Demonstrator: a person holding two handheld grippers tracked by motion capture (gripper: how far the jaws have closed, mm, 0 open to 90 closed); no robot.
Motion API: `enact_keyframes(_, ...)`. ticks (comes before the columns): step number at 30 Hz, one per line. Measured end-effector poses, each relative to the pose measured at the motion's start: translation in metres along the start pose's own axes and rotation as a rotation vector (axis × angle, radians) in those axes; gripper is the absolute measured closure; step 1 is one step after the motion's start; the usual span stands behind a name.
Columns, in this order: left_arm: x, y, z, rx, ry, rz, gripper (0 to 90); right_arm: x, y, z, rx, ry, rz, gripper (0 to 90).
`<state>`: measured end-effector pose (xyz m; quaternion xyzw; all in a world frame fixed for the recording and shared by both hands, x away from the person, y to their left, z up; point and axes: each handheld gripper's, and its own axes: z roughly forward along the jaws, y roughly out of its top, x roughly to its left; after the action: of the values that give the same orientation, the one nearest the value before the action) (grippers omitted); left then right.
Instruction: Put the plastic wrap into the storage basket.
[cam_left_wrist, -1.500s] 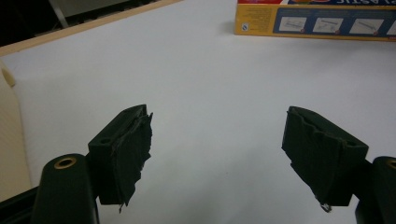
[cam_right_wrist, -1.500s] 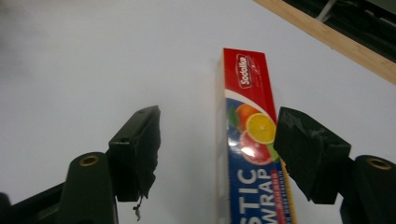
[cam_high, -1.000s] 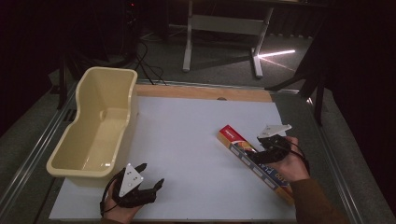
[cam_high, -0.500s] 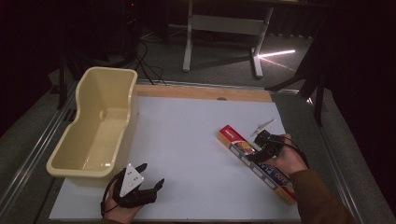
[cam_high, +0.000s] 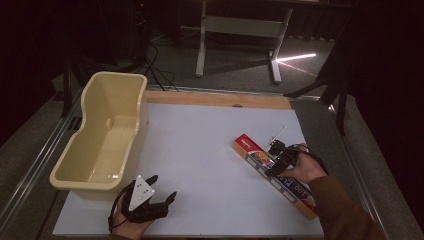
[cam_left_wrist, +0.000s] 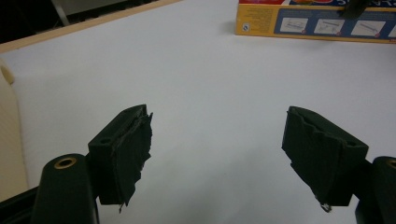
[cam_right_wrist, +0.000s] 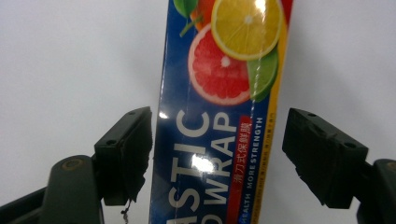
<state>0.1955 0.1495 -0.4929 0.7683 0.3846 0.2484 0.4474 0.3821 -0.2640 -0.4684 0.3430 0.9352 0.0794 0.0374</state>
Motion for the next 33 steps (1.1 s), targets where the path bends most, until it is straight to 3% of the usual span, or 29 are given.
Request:
enact_keyframes(6,-0.001,0.000,0.000,0.000,-0.002,0.001,23.5,0.001,0.003,0.009,0.073,0.020,-0.027,34.0)
enact_keyframes(9,-0.001,0.000,0.000,0.000,-0.002,0.001,23.5,0.001,0.006,0.012,0.093,0.017,-0.030,34.4)
enact_keyframes(17,0.000,0.000,0.000,-0.003,-0.002,0.001,23.5,-0.002,0.010,0.017,0.147,0.043,0.026,36.1)
enact_keyframes(21,-0.001,0.000,0.000,-0.003,-0.001,0.001,23.5,0.001,0.014,0.017,0.178,0.015,0.067,39.4)
enact_keyframes(25,-0.001,0.000,0.000,-0.001,-0.001,0.001,23.5,0.002,0.015,0.017,0.188,0.002,0.077,40.4)
enact_keyframes(33,-0.001,0.000,0.001,0.000,0.000,0.002,23.5,0.001,0.014,0.013,0.180,0.074,0.131,41.2)
